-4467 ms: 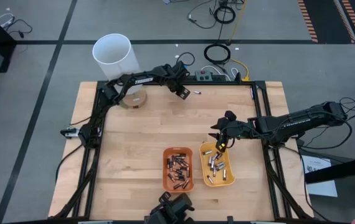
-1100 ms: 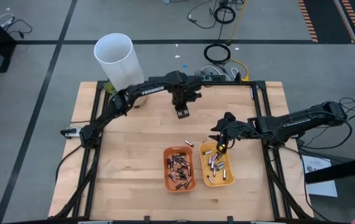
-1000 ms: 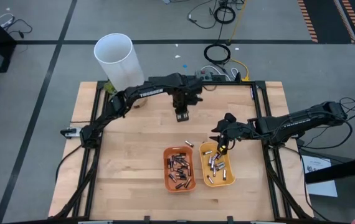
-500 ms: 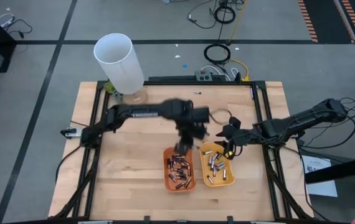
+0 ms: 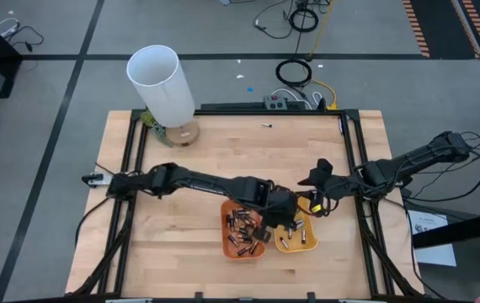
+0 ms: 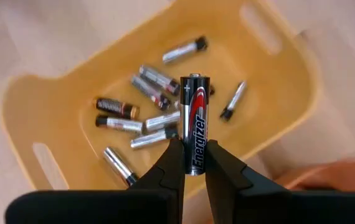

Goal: Sort batteries

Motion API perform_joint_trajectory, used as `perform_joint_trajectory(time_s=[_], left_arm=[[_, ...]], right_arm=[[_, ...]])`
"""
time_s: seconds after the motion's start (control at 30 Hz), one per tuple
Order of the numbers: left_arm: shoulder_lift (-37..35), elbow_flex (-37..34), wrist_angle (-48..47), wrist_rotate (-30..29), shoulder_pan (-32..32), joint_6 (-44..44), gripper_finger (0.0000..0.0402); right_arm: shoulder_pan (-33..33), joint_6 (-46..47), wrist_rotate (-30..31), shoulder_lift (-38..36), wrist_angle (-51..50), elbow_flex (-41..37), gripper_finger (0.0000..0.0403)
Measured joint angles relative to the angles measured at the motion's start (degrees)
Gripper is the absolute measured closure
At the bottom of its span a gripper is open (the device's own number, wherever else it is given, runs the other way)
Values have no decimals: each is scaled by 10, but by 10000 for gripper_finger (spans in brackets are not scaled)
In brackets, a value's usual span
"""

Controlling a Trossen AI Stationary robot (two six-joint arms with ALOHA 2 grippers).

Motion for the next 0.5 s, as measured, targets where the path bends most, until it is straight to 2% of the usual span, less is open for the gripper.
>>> perform_joint_trajectory(time_s=[0.4,0.5], left_arm=[[12,0,23,3,16,0,355],[18,0,26,3,16,1,328]], right_arm=[[12,5,32,-2,-12,0,252],[12,5,32,-2,-12,0,252]])
